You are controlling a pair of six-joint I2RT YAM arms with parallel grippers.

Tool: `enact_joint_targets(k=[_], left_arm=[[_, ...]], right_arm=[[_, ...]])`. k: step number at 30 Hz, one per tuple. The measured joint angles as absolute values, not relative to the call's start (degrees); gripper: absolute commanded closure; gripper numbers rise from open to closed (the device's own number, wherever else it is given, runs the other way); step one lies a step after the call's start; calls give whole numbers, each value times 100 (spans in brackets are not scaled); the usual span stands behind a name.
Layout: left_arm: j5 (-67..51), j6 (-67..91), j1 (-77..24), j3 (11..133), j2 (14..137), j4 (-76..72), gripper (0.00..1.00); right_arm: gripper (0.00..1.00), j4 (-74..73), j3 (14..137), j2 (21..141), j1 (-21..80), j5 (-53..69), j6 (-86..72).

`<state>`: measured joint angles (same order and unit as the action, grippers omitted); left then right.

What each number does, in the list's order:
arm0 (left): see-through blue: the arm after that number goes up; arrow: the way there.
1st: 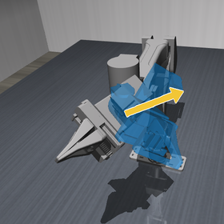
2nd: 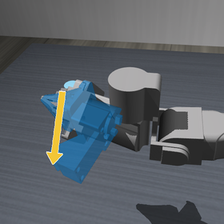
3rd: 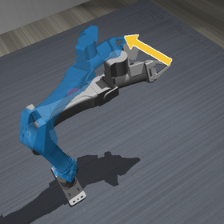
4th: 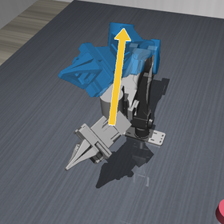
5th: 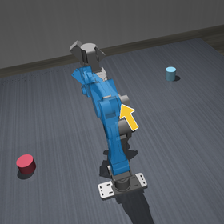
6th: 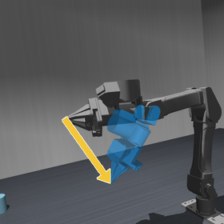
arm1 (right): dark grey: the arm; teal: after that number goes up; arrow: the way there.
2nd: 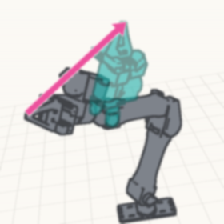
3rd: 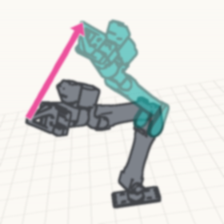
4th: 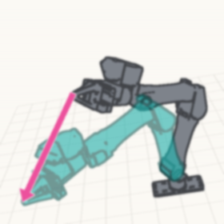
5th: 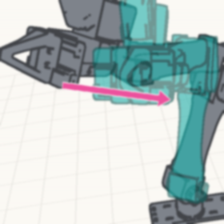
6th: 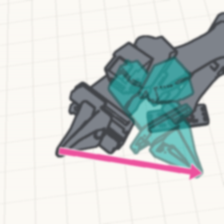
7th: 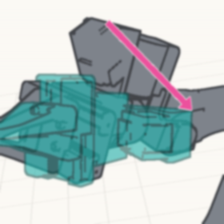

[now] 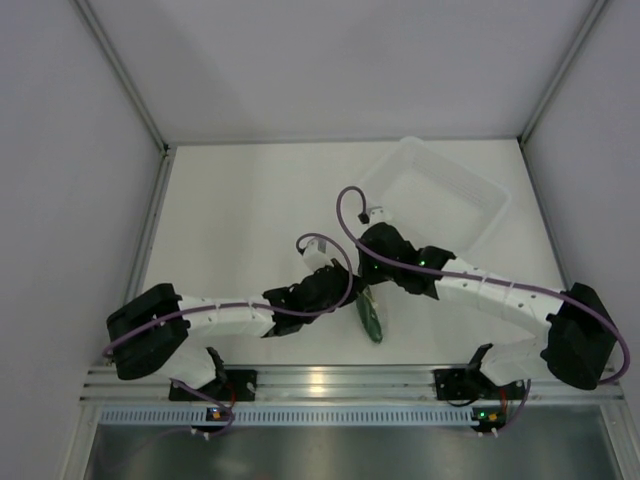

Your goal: Open the zip-top bag and remove the fake food

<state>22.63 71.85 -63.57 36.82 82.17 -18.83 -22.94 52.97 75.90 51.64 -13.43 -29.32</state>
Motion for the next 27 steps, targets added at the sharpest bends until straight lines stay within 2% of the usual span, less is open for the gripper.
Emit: enact_joint_targets(k=[6, 15, 25, 27], left_arm=[[2189, 7122, -6388, 3704, 8031, -1763, 100], [2283, 6654, -6388, 4445, 8023, -1144, 100], [2154, 6189, -6381, 5223, 8322, -1033, 100], [2147, 6082, -6388, 5371, 8409, -967, 100]], right_arm=[[86, -2045, 4982, 7371, 5170, -1494, -3179], [86, -2152, 4320, 6235, 5133, -1566, -3326], [84, -1219, 3369, 5745, 4362, -130, -3948], [80, -1004, 3201, 5730, 4215, -106, -4182]])
